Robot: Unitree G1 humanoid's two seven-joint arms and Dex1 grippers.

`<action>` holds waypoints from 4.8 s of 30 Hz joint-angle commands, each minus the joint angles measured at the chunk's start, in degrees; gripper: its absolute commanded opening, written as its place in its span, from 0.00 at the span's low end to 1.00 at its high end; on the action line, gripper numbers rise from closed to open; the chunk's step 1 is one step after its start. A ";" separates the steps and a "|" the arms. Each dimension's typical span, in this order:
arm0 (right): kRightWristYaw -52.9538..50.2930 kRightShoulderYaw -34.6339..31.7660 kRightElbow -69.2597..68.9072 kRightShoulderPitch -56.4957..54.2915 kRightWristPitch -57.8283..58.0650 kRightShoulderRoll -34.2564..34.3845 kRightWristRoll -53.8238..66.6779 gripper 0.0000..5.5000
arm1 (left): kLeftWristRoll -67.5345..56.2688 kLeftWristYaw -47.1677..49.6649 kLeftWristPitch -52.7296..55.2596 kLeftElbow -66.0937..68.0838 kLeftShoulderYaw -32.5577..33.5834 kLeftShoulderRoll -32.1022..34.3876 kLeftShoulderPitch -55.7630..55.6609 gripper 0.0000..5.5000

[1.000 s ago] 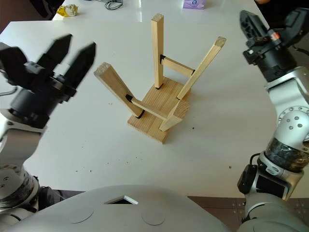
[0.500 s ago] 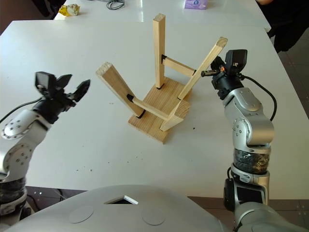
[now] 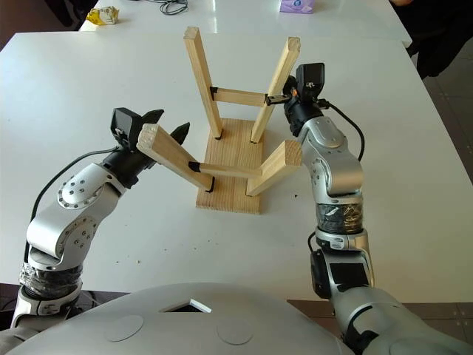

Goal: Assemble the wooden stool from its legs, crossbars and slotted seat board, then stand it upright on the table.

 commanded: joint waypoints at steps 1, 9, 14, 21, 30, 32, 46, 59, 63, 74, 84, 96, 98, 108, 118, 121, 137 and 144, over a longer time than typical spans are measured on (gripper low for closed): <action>2.25 -4.48 -2.60 0.00 -1.61 -0.61 2.29 0.00 | -1.32 2.30 -0.59 0.04 8.13 -1.87 -1.18 0.64; 6.74 -27.76 -17.26 -9.87 15.38 -11.04 46.54 0.00 | -46.71 14.87 0.27 -7.47 33.46 3.63 -14.59 0.64; -4.06 -23.72 -23.94 -16.22 11.26 -12.81 78.90 0.00 | -56.08 20.45 0.18 -15.67 24.53 4.73 -17.46 0.52; -5.46 -16.64 -30.82 -7.45 11.86 -16.06 91.14 0.00 | -63.12 22.57 -1.45 -20.97 18.40 5.09 -16.33 0.34; 5.80 -11.04 -29.73 -5.73 14.60 -24.25 98.05 0.00 | -66.90 18.56 -2.50 -22.27 9.79 8.33 -14.33 0.23; 7.46 -10.72 -29.15 -5.86 14.83 -26.03 98.04 0.00 | -65.55 15.90 -1.82 -20.85 10.46 10.91 -14.48 0.17; 13.82 -12.73 -26.13 -8.71 9.77 -30.43 96.68 0.00 | -65.86 7.36 -5.90 -13.02 17.06 18.44 -25.18 0.00; 12.53 -12.13 -27.10 -4.75 7.98 -26.99 97.14 0.00 | -59.54 10.23 -8.58 -10.27 4.56 7.79 -25.00 0.00; 13.46 -13.72 -26.35 -5.64 7.77 -28.42 97.84 0.00 | -60.13 11.24 -8.66 -10.36 5.43 7.10 -27.21 0.00; 17.28 -11.91 -30.91 1.16 10.74 -30.20 92.17 0.00 | -65.97 18.32 -2.94 -10.23 3.25 11.75 -22.44 0.00; 30.33 -5.13 -32.71 12.64 9.38 -30.55 69.14 0.00 | -58.45 13.81 3.48 0.27 -2.44 12.19 -11.38 0.00; 14.28 -13.91 -27.20 -5.83 0.23 -29.74 96.58 0.00 | -73.74 22.61 -3.96 -5.57 9.68 12.67 -32.61 0.00; 12.43 -14.59 -27.61 -7.64 -0.46 -28.50 97.97 0.00 | -75.15 22.07 -4.23 -5.32 11.63 14.01 -34.70 0.00; 29.10 3.02 -30.44 17.25 7.46 -33.20 60.11 0.00 | -59.41 14.18 6.45 3.42 -7.21 11.00 -8.29 0.00; 27.90 -4.77 -29.88 9.64 5.51 -30.73 74.93 0.00 | -60.15 15.65 1.05 1.42 -0.47 6.23 -16.83 0.00; 22.42 -8.55 -26.99 4.26 3.13 -29.62 84.26 0.00 | -62.50 18.03 -1.99 -0.93 4.65 6.03 -20.65 0.00; 17.65 -10.17 7.46 -1.32 -10.22 -30.25 39.84 0.00 | -55.55 -14.63 7.09 2.93 34.85 25.54 17.27 0.00; 13.46 1.89 26.37 -3.16 -22.01 -26.81 11.89 0.00 | -29.36 -39.72 -0.29 7.09 17.00 34.20 34.04 0.00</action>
